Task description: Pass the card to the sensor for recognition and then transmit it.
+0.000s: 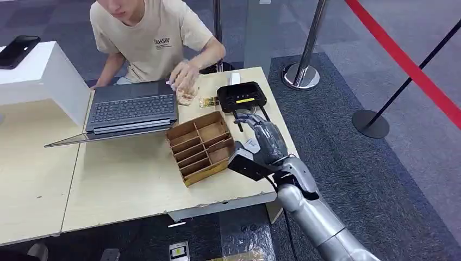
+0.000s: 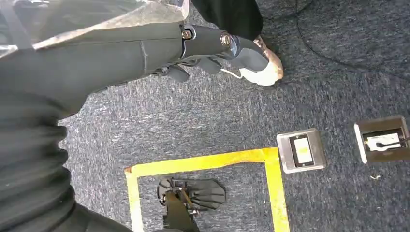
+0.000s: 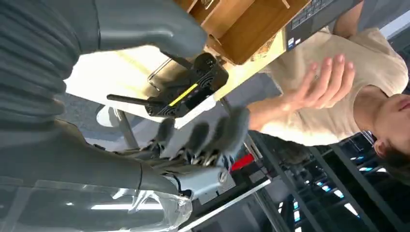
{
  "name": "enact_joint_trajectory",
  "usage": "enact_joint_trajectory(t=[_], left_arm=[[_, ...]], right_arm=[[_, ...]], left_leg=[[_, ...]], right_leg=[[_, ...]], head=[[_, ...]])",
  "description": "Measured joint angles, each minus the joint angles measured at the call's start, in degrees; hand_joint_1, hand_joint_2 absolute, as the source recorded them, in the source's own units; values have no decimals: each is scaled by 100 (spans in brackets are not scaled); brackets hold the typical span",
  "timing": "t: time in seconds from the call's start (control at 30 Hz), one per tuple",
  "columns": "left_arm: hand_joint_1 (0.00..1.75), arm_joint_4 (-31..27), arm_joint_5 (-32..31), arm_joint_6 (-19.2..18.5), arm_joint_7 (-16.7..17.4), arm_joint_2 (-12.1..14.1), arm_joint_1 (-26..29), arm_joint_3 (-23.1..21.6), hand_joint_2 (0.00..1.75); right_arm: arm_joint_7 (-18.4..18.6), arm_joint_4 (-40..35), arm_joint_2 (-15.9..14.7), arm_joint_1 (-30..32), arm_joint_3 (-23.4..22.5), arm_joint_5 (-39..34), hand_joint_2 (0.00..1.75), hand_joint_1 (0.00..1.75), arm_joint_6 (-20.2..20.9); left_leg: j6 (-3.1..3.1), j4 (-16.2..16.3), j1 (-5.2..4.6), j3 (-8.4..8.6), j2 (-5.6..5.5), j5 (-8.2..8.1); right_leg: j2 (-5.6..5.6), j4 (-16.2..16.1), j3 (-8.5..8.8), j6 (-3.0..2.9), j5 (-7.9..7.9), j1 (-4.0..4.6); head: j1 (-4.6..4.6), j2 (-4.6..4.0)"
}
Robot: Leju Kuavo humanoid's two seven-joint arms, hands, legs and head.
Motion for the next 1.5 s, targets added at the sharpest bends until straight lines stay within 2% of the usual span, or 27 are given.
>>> enact_joint_trajectory(t=[0.13, 0.2, 0.23, 0.27, 0.3, 0.37, 0.43, 0.47, 0.5, 0.53, 0.57, 0.63, 0.7, 0.8, 0.9, 1.0, 1.03, 1.1, 1.2, 1.3, 1.37, 1.4, 1.5], left_arm=[[0, 0, -9, 0, 2, 0, -1, 0, 175], [0, 0, -18, 0, 2, 0, -1, 0, 175], [0, 0, -24, -2, 2, 0, -1, 0, 175], [0, 0, -28, -2, 4, 0, -1, 0, 175], [0, 0, -39, -4, 7, 0, -1, 0, 175], [0, 0, -55, -15, 11, 0, -3, 0, 175], [0, 0, -96, -44, 37, 0, -9, 0, 175], [0, 0, -112, -52, 42, 0, -15, -2, 175], [0, 0, -131, -57, 44, 0, -22, -2, 175], [0, 0, -140, -66, 48, 0, -30, -2, 175], [0, 0, -151, -70, 59, 0, -37, -2, 175], [0, 0, -190, -98, 107, 0, -50, -2, 175], [0, 0, -221, -107, 122, -2, -74, -2, 175], [0, -2, -238, -120, 122, -9, -106, -2, 175], [0, -2, -249, -133, 125, -17, -126, -2, 175], [0, -4, -269, -155, 127, -22, -135, -2, 175], [0, -4, -280, -155, 127, -22, -137, -2, 175], [0, -4, -282, -155, 127, -28, -141, -4, 175], [0, -4, -282, -155, 127, -42, -144, -4, 175], [0, -7, -282, -155, 127, -50, -144, -4, 175], [0, -7, -282, -155, 127, -57, -145, -4, 175], [0, -7, -284, -155, 129, -59, -145, -4, 175], [0, -7, -295, -155, 133, -66, -148, -6, 175]], right_arm=[[-2, 9, -2, 3, 20, 0, 175, 98, 0], [-2, 9, -2, 4, 26, -2, 175, 77, 0], [-2, 9, -2, 4, 28, -2, 175, 77, 0], [-2, 9, -2, 5, 33, -2, 175, 70, 2], [-2, 11, -2, 4, 35, 0, 175, 47, 2], [-13, 39, -2, -5, 37, 39, 175, 45, 2], [-28, 79, -7, -53, 37, 96, 175, 51, 26], [-37, 105, -13, -105, 41, 112, 175, 40, 53], [-48, 129, -22, -176, 39, 127, 175, 58, 88], [-55, 155, -31, -242, 42, 155, 175, 58, 112], [-63, 188, -39, -310, 44, 184, 175, 68, 158], [-92, 253, -46, -431, 52, 253, 175, 70, 219], [-140, 365, -46, -567, 66, 310, 175, 79, 267], [-214, 531, -31, -692, 96, 400, 175, 72, 273], [-245, 706, 2, -783, 160, 457, 175, 79, 271], [-245, 844, 57, -849, 203, 492, 175, 134, 267], [-245, 883, 72, -865, 212, 505, 175, 134, 267], [-256, 979, 103, -899, 236, 505, 175, 113, 262], [-297, 1130, 157, -919, 289, 503, 175, 99, 243], [-328, 1268, 214, -918, 315, 483, 175, 65, 181], [-352, 1362, 249, -919, 334, 470, 175, 65, 162], [-354, 1410, 267, -917, 343, 470, 175, 49, 160], [-361, 1554, 326, -919, 376, 479, 175, 47, 122]], left_leg=[[0, 0, 0, 0, 0, 0], [0, 0, 0, 0, 0, 0], [0, 0, 0, 0, 0, 0], [0, 0, 0, 0, 0, 0], [0, 0, 0, 0, 0, 0], [0, 0, 0, -1, 0, 0], [0, 0, 0, -1, 0, 0], [0, 0, 0, -1, 0, 0], [0, 0, 0, 0, 1, 0], [0, 0, 0, 0, 1, 0], [0, 0, -1, 0, 1, 1], [0, 0, -1, -1, 1, 1], [0, 0, 0, 0, 0, 1], [0, 0, 0, -1, -3, 0], [0, 0, 1, -2, -2, 0], [0, 0, 1, -3, -3, 0], [0, 0, 1, -3, -2, 0], [0, 0, 1, -3, -2, 0], [0, 0, 0, -3, -2, 0], [0, 0, 0, -2, -2, 0], [0, 0, 0, -2, -2, 0], [0, 0, 0, -3, -2, 0], [0, 0, 1, -2, -1, 0]], right_leg=[[0, 0, 0, 0, 0, 0], [0, 0, 0, 0, 0, 0], [0, 0, 0, 0, 0, 0], [0, 0, 0, 0, 0, 0], [0, 0, 0, 0, 0, 0], [0, 0, 0, 0, 0, 0], [0, 0, 0, 0, 0, 0], [0, 0, 0, 0, 0, -1], [0, 0, 0, 0, 0, 0], [0, 0, 0, 0, 0, 0], [0, 0, 1, 0, 0, -1], [0, 0, 1, 0, 1, -1], [0, 0, 1, 0, 1, 0], [-1, 1, 2, 0, 0, 0], [-1, 1, 1, 0, 0, 0], [-1, 1, 0, 0, 0, 0], [-1, 1, 0, 0, 0, 0], [-1, 1, 0, 0, 0, 0], [-1, 0, 0, 0, 0, 0], [-1, 1, 0, 0, 0, 0], [-1, 1, 0, 0, 0, 0], [-1, 1, 0, 0, 0, 0], [-1, 1, 0, 0, 0, 0]], head=[[0, 0], [0, 0], [0, 0], [0, 0], [0, 0], [0, 0], [0, 0], [0, 0], [0, 0], [0, 0], [2, 0], [0, 0], [0, 0], [-2, 0], [0, 0], [0, 0], [0, 0], [0, 0], [0, 0], [0, 0], [0, 0], [0, 0], [0, 0]])
